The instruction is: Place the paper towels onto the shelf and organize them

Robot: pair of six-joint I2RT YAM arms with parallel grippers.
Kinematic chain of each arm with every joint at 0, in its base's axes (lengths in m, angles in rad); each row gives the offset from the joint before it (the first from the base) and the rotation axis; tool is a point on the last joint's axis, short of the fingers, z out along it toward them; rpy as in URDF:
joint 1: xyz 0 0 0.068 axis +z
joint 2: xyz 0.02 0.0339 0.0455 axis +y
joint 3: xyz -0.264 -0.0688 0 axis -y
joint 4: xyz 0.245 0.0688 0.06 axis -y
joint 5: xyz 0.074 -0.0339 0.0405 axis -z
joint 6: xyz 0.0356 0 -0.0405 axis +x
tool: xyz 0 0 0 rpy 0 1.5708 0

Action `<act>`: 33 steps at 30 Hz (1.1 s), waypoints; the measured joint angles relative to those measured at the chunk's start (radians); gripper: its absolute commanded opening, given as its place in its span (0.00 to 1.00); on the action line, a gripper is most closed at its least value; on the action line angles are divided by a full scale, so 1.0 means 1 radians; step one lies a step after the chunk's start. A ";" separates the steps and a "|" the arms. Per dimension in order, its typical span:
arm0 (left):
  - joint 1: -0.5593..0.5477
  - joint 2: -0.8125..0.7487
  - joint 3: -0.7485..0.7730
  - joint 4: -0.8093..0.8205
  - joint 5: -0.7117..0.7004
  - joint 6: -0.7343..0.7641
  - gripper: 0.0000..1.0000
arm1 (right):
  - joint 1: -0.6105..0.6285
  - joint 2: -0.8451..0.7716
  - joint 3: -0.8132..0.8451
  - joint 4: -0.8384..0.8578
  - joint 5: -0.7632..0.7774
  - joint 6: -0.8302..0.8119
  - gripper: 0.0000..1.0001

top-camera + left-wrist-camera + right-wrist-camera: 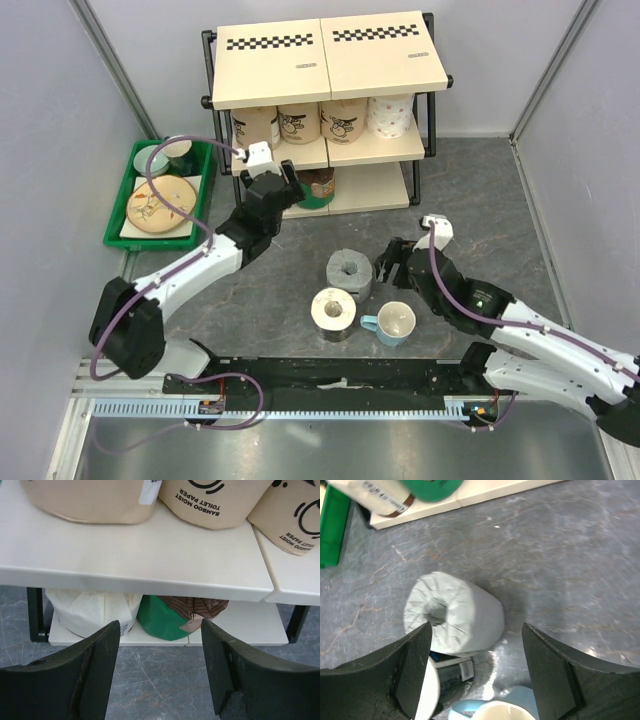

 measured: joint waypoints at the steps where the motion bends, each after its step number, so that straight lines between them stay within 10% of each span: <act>1: 0.000 -0.028 -0.016 -0.002 0.003 -0.005 0.72 | 0.000 0.023 0.013 0.009 -0.009 -0.011 0.81; 18: 0.000 -0.534 -0.372 -0.176 0.036 -0.062 0.72 | 0.000 0.369 0.148 0.039 -0.125 -0.090 0.81; 33: 0.000 -0.589 -0.426 -0.235 0.027 -0.082 0.72 | -0.002 0.490 0.194 0.010 -0.091 -0.066 0.70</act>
